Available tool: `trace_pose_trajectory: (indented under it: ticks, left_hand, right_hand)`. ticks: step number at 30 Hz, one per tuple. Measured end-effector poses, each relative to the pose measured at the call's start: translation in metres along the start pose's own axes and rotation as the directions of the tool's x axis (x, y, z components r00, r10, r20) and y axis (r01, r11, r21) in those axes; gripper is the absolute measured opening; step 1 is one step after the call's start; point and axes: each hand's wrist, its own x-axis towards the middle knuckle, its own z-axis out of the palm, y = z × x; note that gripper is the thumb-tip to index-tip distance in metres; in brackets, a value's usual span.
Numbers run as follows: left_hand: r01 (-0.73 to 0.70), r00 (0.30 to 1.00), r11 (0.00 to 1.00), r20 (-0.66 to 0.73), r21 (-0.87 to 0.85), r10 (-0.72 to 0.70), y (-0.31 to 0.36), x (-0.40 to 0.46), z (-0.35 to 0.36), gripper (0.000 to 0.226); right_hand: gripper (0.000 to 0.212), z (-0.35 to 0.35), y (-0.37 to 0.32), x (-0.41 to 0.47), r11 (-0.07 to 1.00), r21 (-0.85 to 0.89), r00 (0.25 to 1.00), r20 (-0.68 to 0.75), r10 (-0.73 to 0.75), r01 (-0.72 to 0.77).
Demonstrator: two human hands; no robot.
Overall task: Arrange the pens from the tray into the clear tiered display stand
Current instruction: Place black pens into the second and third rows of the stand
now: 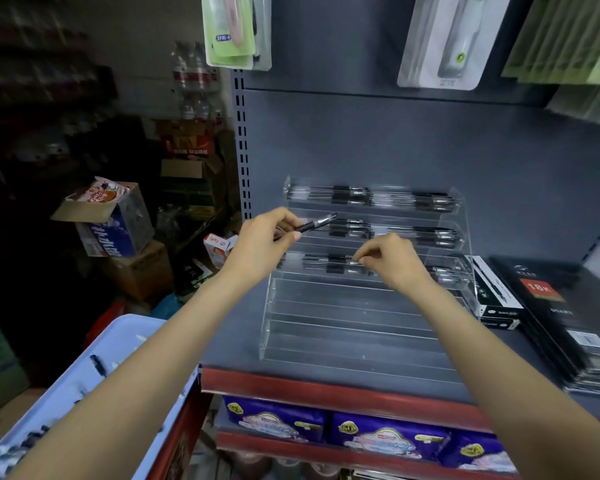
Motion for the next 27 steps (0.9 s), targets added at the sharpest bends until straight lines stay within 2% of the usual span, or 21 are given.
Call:
trace_pose_trajectory:
  ticks: [7, 13, 15, 17, 20, 21, 24, 27]
  left_hand:
    - [0.001, 1.000, 1.000, 0.024, 0.029, -0.002, -0.004, 0.001, 0.002, 0.014]
    - [-0.017, 0.999, 0.999, 0.048, 0.030, 0.015, -0.004, 0.004, 0.003, 0.015]
    - [-0.026, 0.998, 0.999, 0.059, 0.035, 0.024, -0.003, 0.004, 0.004, 0.015]
    - [-0.045, 0.996, 0.998, 0.084, 0.042, 0.041, 0.000, 0.006, 0.008, 0.016]
    - [-0.080, 0.988, 0.996, 0.135, 0.043, 0.073, 0.009, 0.009, 0.018, 0.016]
    - [-0.090, 0.985, 0.995, 0.149, 0.038, 0.084, 0.012, 0.010, 0.022, 0.016]
    - [-0.106, 0.980, 0.994, 0.169, 0.011, 0.103, 0.016, 0.015, 0.032, 0.019]
    - [-0.124, 0.977, 0.990, 0.185, 0.070, 0.109, 0.009, 0.019, 0.035, 0.018]
  right_hand:
    - [0.016, 0.004, 0.003, -0.006, 0.999, -0.035, 0.995, 0.089, -0.032, 0.036]
    - [0.021, 0.008, 0.005, -0.010, 0.996, -0.063, 0.998, 0.033, -0.060, 0.062]
    - [0.020, 0.003, 0.004, -0.009, 0.999, 0.006, 0.998, -0.042, -0.051, 0.051]
    - [0.020, -0.006, 0.001, -0.009, 0.985, 0.162, 0.992, -0.120, -0.030, 0.050]
    - [0.019, -0.015, -0.005, -0.011, 0.884, 0.461, 0.995, -0.094, -0.043, 0.082]
    - [0.017, -0.016, -0.006, -0.011, 0.864, 0.493, 0.994, -0.083, -0.067, 0.099]
    - [0.015, -0.016, 0.002, -0.008, 0.888, 0.436, 0.984, -0.151, -0.091, 0.149]
    - [0.021, -0.017, 0.017, -0.006, 0.881, 0.463, 0.978, -0.207, 0.001, 0.097]
